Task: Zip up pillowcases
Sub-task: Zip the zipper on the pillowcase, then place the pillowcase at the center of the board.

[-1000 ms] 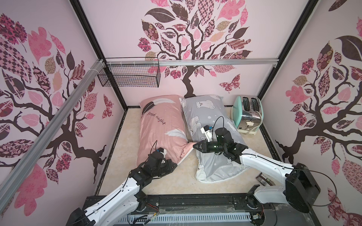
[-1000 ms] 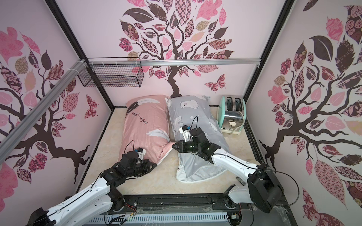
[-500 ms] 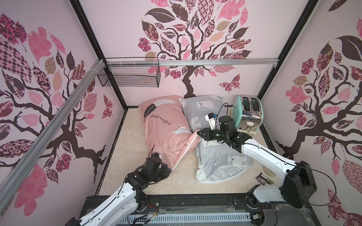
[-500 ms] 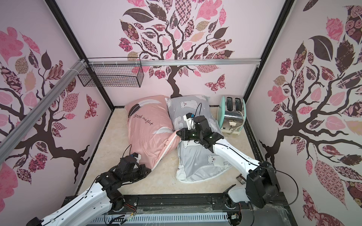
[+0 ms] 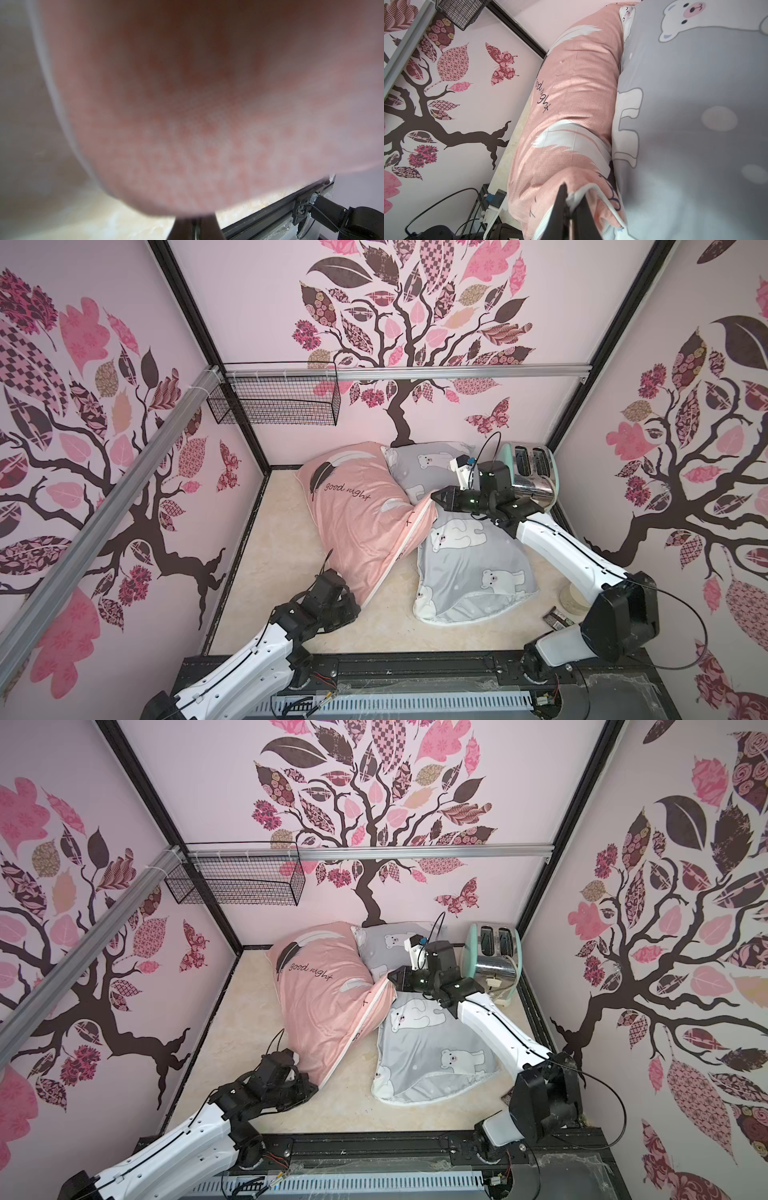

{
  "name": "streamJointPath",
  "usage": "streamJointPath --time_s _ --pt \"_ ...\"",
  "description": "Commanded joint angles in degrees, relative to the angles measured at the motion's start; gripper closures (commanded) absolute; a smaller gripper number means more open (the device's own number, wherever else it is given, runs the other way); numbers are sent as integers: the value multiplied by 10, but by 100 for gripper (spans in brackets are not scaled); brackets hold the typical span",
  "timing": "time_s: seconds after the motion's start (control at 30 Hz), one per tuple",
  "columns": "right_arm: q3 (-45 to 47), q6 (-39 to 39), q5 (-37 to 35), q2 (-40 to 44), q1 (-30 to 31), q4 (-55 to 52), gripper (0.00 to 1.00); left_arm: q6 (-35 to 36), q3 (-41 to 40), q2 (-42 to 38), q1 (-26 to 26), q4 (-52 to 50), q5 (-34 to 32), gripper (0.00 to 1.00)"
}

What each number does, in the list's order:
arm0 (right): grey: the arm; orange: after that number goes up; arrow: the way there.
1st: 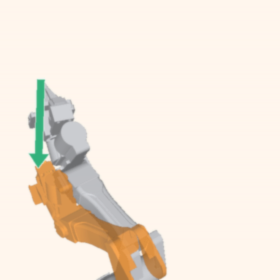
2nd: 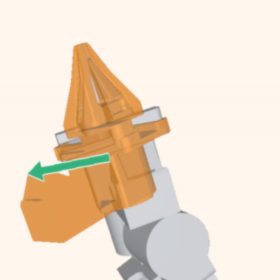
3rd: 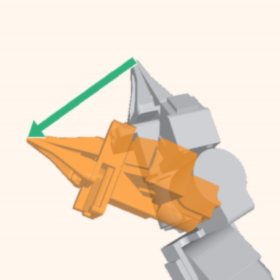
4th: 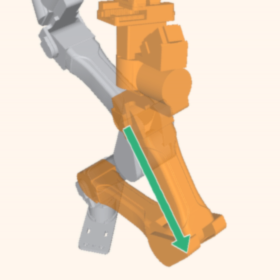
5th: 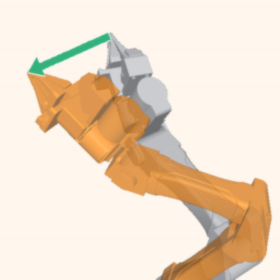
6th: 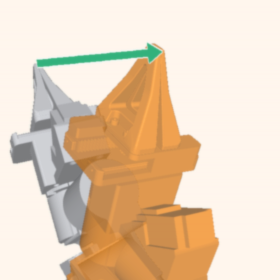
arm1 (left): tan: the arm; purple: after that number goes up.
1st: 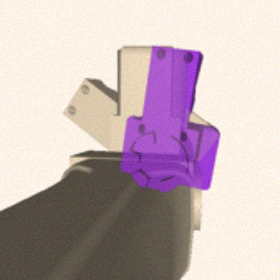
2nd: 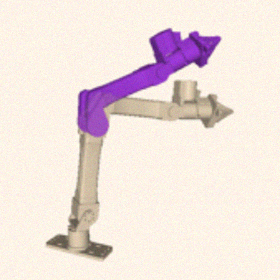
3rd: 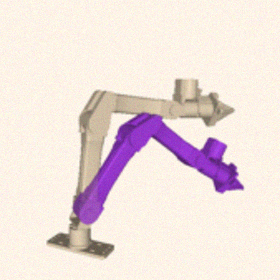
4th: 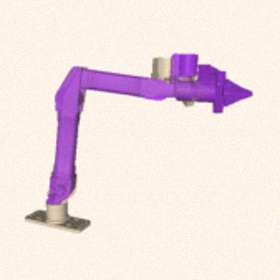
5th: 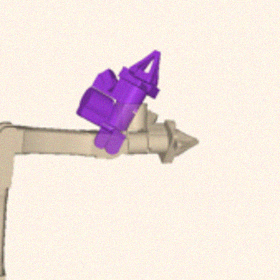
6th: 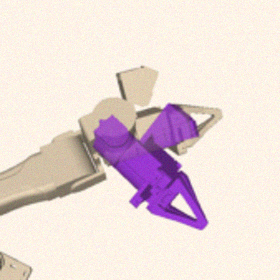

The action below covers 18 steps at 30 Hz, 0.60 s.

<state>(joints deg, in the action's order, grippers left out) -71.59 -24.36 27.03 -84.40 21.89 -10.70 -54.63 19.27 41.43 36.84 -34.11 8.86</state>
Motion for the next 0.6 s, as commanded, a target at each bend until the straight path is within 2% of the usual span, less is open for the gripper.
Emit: streamJointPath --time_s 0.0,0.1,0.13,0.2,0.23,0.27,0.33,0.47,0.57 --pt "4 6 27 14 -14 34 100 14 14 2 0 -39 -17 89" --pt "66 35 13 58 25 -12 100 42 92 4 0 -91 -63 63" --pt "78 49 -6 72 38 -41 88 57 122 11 0 -104 -74 59" --pt "100 74 -45 101 52 -117 26 110 201 52 0 -119 -82 50" --pt "108 79 -69 112 52 -153 5 137 239 83 0 -126 -83 48" --pt "114 84 -114 126 52 -197 0 166 282 122 0 -134 -77 46" --pt "132 72 -212 160 48 -251 1 198 342 194 2 -103 -71 44" --pt "164 44 -245 206 -46 -267 1 207 386 323 5 31 -32 43" --pt "164 53 -323 187 -87 -283 0 210 387 411 14 63 -57 43"
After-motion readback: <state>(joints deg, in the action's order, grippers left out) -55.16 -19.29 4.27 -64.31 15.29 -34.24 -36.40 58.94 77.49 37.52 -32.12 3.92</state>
